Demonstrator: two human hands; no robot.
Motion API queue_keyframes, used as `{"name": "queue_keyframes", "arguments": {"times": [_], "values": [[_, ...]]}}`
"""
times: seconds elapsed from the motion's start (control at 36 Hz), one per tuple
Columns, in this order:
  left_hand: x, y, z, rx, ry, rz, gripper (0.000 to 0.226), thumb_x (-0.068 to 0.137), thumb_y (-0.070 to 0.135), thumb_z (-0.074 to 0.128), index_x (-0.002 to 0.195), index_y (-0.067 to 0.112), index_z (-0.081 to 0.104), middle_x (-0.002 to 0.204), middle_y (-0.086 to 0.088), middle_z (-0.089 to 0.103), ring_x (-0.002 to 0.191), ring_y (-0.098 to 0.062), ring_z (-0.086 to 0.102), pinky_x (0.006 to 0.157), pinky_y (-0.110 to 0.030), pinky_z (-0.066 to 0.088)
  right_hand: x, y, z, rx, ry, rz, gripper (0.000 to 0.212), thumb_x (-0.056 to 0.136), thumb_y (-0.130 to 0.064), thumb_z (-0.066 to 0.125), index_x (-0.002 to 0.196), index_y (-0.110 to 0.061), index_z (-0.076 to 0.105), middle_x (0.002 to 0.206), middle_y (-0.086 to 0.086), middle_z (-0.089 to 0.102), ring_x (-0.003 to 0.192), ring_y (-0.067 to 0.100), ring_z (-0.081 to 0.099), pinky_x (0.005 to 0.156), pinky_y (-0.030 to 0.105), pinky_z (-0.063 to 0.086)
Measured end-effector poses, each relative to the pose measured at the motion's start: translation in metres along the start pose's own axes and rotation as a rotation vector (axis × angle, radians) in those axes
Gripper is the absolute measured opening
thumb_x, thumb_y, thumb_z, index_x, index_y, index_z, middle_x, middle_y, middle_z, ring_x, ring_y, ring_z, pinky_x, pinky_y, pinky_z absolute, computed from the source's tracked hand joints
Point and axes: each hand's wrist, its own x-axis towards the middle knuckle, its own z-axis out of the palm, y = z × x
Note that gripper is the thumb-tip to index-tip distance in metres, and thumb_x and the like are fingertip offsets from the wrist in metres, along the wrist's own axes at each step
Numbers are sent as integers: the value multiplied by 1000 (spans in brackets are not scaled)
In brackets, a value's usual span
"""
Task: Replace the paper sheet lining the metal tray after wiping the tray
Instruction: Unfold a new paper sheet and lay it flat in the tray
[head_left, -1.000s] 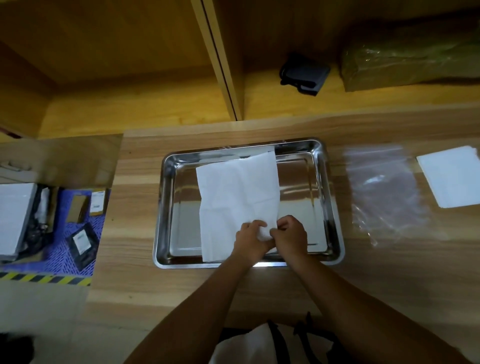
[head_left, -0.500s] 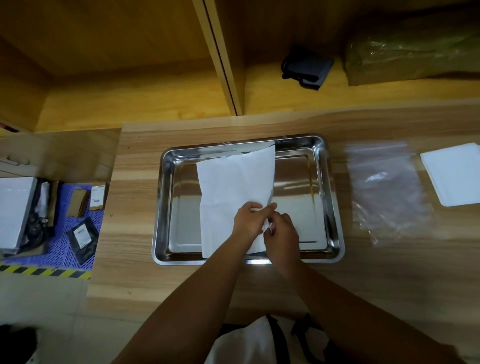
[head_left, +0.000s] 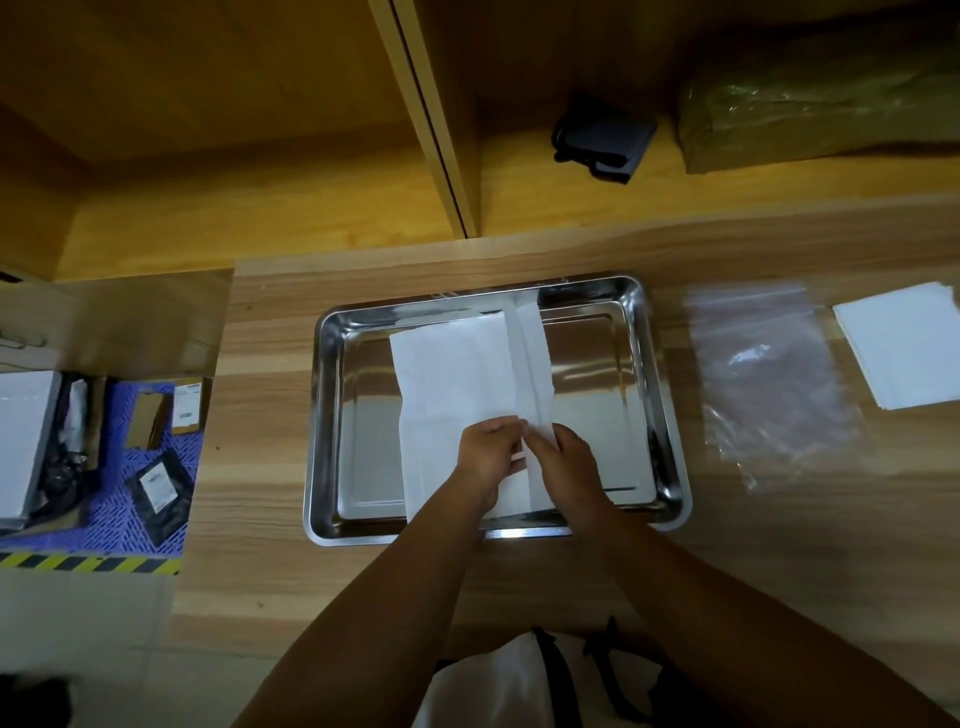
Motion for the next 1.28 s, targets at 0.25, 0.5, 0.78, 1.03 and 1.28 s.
{"name": "queue_keyframes", "arguments": {"times": [0.25, 0.5, 0.78, 1.03, 1.28], "values": [[12, -1, -32, 34, 119, 19, 25, 84, 29, 76, 103, 13, 72, 104, -2, 69, 96, -24, 64, 84, -34, 56, 18, -5, -7, -79, 198, 29, 42, 95, -25, 54, 54, -17, 48, 54, 0, 47, 54, 14, 47, 59, 25, 35], [1, 15, -130, 239, 83, 314, 55, 87, -3, 64, 125, 33, 50, 115, -12, 60, 95, -26, 63, 61, -26, 54, 45, -33, -12, -180, 233, 71, 20, 92, -31, 59, 82, -14, 60, 79, 4, 60, 63, 17, 54, 57, 25, 39], [-2, 29, -213, 337, -124, 295, 52, 91, -2, 57, 128, 34, 63, 142, 3, 47, 116, -16, 48, 93, -39, 49, 34, -36, -46, -238, 376, 14, 27, 95, -23, 51, 72, -14, 59, 85, 10, 64, 76, 23, 61, 74, 38, 53], [19, 23, -233, 568, 60, 445, 58, 88, -7, 62, 138, 19, 53, 132, -11, 57, 85, -21, 64, 72, -34, 55, 14, -26, -74, -210, 651, 50, 30, 94, -23, 54, 110, -4, 71, 112, 19, 70, 100, 38, 65, 87, 41, 53], [35, 11, -238, 1004, 159, 455, 67, 89, 1, 57, 151, 16, 34, 157, -9, 33, 141, -29, 37, 114, -40, 33, 9, -6, -96, -249, 623, 20, 28, 93, -26, 56, 111, -13, 73, 111, 18, 70, 99, 41, 65, 91, 46, 53]]}}
